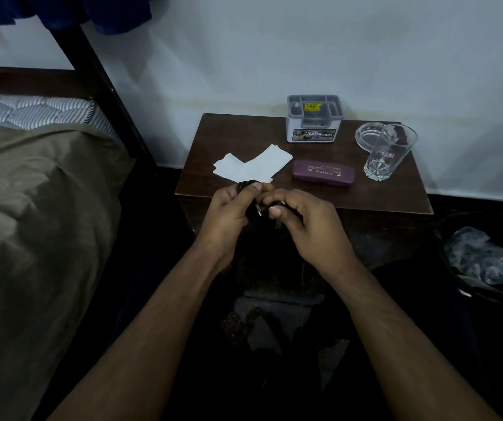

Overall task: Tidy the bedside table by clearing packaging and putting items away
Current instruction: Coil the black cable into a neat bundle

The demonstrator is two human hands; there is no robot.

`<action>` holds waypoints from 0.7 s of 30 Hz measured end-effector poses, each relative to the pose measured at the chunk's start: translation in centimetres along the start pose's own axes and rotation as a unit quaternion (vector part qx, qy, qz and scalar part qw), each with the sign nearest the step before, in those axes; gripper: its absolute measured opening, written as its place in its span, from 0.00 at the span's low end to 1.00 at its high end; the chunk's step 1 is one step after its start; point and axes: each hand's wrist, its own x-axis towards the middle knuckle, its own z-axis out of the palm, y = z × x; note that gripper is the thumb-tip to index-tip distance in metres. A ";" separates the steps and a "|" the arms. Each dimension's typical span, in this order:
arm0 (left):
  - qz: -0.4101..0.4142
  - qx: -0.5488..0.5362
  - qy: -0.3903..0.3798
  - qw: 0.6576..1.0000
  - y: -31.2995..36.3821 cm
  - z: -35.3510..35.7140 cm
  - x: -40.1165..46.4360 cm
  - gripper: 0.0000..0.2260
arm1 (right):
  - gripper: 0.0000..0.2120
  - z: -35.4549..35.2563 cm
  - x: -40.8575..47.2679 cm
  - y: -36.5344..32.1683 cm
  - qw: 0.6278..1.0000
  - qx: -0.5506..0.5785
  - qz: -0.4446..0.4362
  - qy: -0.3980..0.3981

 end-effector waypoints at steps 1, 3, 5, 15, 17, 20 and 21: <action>-0.001 -0.001 -0.012 1.000 0.1 -0.2 0.0 0.11 | 0.07 0.1 -0.1 0.0 1.000 -0.002 -0.001 0.004; 0.000 -0.004 -0.043 0.999 0.2 -0.3 -0.1 0.11 | 0.07 0.4 -0.3 0.0 1.000 0.003 0.005 0.030; -0.003 -0.003 -0.069 0.998 0.1 -0.1 -0.4 0.11 | 0.06 0.5 -0.3 0.1 0.997 0.020 0.032 0.069; -0.047 0.006 -0.105 0.993 -0.4 0.7 -1.1 0.19 | 0.10 0.0 0.1 1.0 0.992 -0.016 0.090 0.083; -0.013 0.035 -0.108 0.993 -0.8 0.6 -1.1 0.17 | 0.12 0.0 0.1 0.9 0.993 -0.001 0.095 0.064; 0.051 0.121 -0.087 0.988 -1.0 0.3 -0.8 0.15 | 0.14 0.0 0.0 0.6 0.990 0.047 0.129 0.028; 0.069 0.143 -0.082 0.984 -1.0 0.2 -0.8 0.13 | 0.13 -0.1 0.0 0.5 0.986 0.073 0.148 0.022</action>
